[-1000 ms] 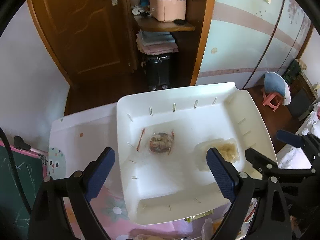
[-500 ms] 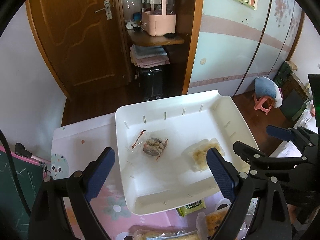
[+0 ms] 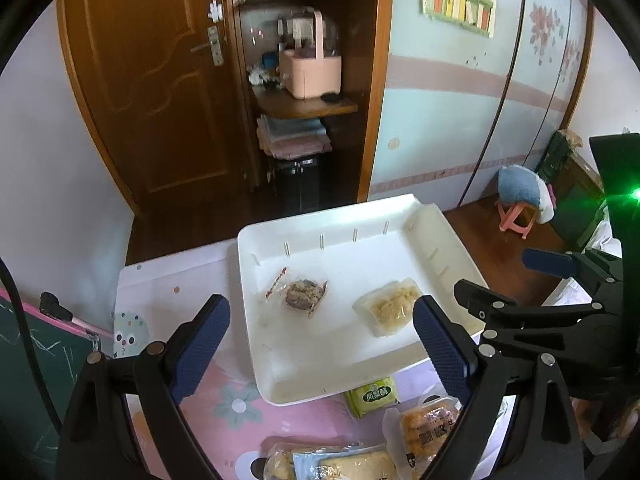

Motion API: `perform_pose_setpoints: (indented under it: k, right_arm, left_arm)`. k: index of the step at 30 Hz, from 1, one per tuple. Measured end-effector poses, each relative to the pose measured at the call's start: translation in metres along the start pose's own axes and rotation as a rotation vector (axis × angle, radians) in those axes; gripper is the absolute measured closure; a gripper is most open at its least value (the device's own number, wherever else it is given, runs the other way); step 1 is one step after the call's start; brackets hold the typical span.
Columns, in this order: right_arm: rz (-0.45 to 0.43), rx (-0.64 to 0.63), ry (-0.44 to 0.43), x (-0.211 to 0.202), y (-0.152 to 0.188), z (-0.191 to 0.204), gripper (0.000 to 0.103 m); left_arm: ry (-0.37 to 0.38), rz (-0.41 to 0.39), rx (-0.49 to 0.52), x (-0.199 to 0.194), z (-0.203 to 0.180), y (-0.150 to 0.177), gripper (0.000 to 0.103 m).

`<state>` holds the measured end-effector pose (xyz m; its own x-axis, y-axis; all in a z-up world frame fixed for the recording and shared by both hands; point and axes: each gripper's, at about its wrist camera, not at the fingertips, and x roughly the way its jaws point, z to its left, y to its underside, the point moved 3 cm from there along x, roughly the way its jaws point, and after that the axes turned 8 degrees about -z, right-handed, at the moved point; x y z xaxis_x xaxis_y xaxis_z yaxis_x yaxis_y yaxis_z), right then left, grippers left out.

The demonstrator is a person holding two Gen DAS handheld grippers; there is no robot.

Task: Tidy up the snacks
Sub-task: 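Withdraw both tools from the tray back over the snacks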

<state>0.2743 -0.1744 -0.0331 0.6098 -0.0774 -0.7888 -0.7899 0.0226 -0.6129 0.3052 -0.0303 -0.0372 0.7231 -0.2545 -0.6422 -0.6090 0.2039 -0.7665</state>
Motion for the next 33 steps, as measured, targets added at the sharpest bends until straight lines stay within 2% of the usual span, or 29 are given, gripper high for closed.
perform_pose_setpoints:
  k: [5,10,15,19,25,28,33]
  right_arm:
    - [-0.012,0.002,-0.008,-0.019,0.007,0.004,0.019]
    - [-0.030,-0.013,-0.046,-0.044,0.017,0.011,0.019]
    - [-0.048,-0.036,-0.076,-0.073,0.034,0.016,0.019]
    - [-0.059,-0.048,-0.097,-0.095,0.048,0.017,0.019]
    - [-0.072,-0.066,-0.125,-0.127,0.072,0.019,0.019]
    - [-0.060,-0.068,-0.127,-0.135,0.085,0.020,0.019]
    - [-0.047,-0.087,-0.152,-0.141,0.110,0.026,0.019]
  left_arm:
    - [-0.015,-0.036,0.027,-0.023,-0.003,0.007,0.011]
    - [-0.011,-0.046,0.009,-0.052,-0.003,0.018,0.011]
    - [-0.039,-0.066,-0.001,-0.085,-0.009,0.038,0.011]
    - [-0.030,-0.034,-0.024,-0.107,-0.014,0.055,0.011]
    - [-0.073,-0.035,-0.044,-0.140,-0.017,0.079,0.011]
    - [-0.068,-0.021,-0.080,-0.152,-0.015,0.092,0.011]
    - [-0.101,0.009,-0.122,-0.164,-0.006,0.118,0.011]
